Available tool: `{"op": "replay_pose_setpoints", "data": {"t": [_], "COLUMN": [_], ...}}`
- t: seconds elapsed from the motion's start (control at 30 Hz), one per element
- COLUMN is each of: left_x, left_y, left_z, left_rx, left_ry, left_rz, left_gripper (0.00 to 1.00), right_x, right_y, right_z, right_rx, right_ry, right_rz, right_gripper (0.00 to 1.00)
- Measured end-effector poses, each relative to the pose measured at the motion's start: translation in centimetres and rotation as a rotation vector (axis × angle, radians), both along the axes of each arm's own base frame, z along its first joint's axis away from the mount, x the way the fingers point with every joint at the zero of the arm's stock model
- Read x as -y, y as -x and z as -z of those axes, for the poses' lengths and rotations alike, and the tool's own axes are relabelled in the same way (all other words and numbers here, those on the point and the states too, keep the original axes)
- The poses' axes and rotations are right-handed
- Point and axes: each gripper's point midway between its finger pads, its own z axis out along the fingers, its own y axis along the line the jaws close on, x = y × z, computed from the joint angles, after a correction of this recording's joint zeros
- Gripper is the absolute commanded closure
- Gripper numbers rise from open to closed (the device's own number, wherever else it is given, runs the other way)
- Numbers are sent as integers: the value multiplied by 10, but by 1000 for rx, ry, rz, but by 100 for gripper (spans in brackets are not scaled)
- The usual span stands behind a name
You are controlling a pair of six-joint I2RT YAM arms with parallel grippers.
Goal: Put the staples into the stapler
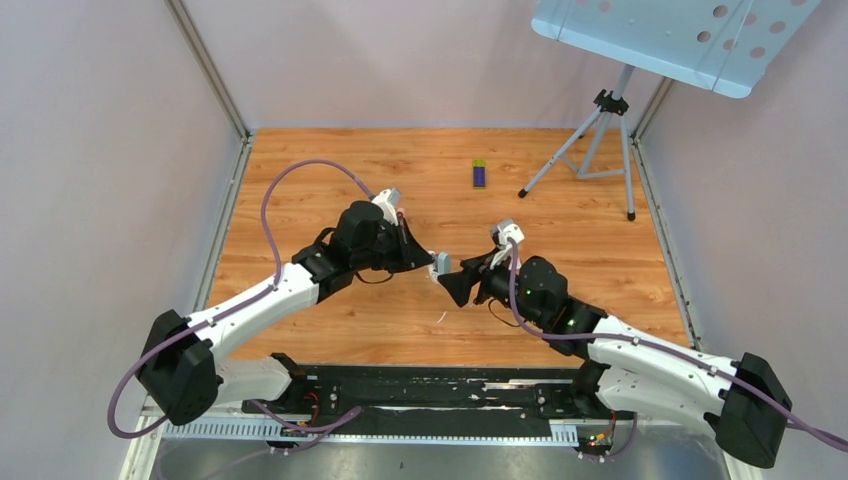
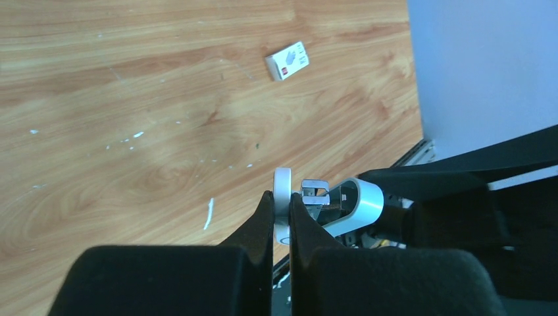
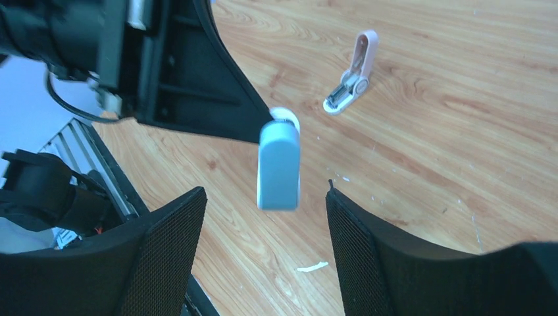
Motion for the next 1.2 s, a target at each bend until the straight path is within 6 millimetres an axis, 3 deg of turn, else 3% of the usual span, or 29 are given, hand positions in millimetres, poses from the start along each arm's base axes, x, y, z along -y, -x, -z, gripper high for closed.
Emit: {"op": "replay_pose_setpoints", "data": {"t": [0.13,0.27,0.37,0.57,0.73,0.9,1.2], "left_x": [-5,-7,-6,-5,-5,-4,-10], "left_y": [4,6,8,11,12,12,6], "left_z": [9,8,7,8,8,7,12], "left_rx": [16,40,54,71,74,74,19], "left_ry": [-62,-89,-95,-103,-103,-100,-45], "left_rz": [36,72,96,131,140,144,87], "left_gripper": [100,100,100,100,100,100,100], "right_x": [-2,-5,-8,-15,-19,-20,-19], "right_y": [-1,-3,-5,-8,-9,-10,-8], "right_z": [-18,-24,-20,-11,-5,1,1], "right_rx": [12,5,-15,-47,-64,-78,-75], "right_ry": [-16,-11,14,51,65,80,70], "right_rz": [0,-2,-3,-9,-17,-17,-21], "right_gripper": [35,39,40,55,59,77,80]}}
